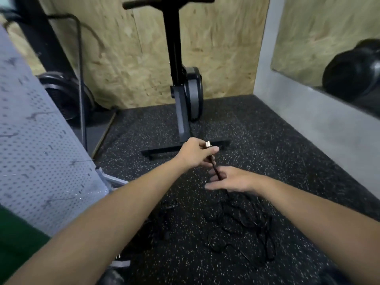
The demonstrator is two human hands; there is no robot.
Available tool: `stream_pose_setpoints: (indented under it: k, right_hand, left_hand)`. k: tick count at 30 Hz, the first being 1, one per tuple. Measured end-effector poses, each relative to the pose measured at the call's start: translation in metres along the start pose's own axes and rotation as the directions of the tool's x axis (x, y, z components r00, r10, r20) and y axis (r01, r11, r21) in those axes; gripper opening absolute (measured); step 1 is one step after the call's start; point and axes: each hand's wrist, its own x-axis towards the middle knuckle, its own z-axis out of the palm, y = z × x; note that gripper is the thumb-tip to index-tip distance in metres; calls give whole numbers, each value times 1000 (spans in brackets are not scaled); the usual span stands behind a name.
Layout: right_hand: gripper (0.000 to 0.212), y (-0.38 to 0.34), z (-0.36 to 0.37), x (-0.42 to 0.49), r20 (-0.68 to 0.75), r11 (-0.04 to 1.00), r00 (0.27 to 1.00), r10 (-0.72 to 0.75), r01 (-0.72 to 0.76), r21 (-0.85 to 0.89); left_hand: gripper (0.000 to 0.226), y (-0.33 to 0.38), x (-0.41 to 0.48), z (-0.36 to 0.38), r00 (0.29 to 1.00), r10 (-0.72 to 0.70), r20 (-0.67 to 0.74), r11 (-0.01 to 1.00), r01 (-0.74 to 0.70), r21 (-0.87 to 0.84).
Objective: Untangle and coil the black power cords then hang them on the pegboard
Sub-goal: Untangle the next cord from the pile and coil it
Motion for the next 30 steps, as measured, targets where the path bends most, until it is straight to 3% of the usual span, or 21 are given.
stream_pose_setpoints:
  k: [2,5,9,13,16,20,23,27,30]
  right_hand:
    - [38,-12,8,-7,-41,993,998,-44,49,107]
    - [8,-23,11,-11,-258,974,961,-96,144,173]
    - [15,-36,9,-12,-472,970,865,-169,231,77]
    - [13,-39,11,-4,-503,934,842,-195,316,166]
    - [15,-45,14,0,-504,884,847,-168,356,303]
    - [41,-52,18,4,-502,880,837,-216,390,270]
    - [28,-50,17,12,-491,878,840,-231,397,268]
    - [30,-44,12,17,-446,910,877,-180,320,262]
    - [31,-38,6,13,-444,970,863,-241,230,-81]
  left_hand:
    - [27,7,-20,-11,995,-15,-99,995,5,-104]
    - [25,11,-45,-28,976,-65,-210,964,7,-266]
    - [25,2,-65,-45,958,-110,-265,935,10,-354]
    - [37,-10,-66,-49,939,-46,-341,966,-45,-254]
    - [60,-18,-65,-52,975,-59,-213,974,10,-225]
    - [35,-39,-68,-34,991,28,129,987,-48,152]
    - [35,-52,-66,-25,959,-25,281,978,-35,206]
    - [12,-59,-64,-23,952,-19,305,983,-38,180]
    - [14,-56,-67,-26,979,72,192,977,-108,184]
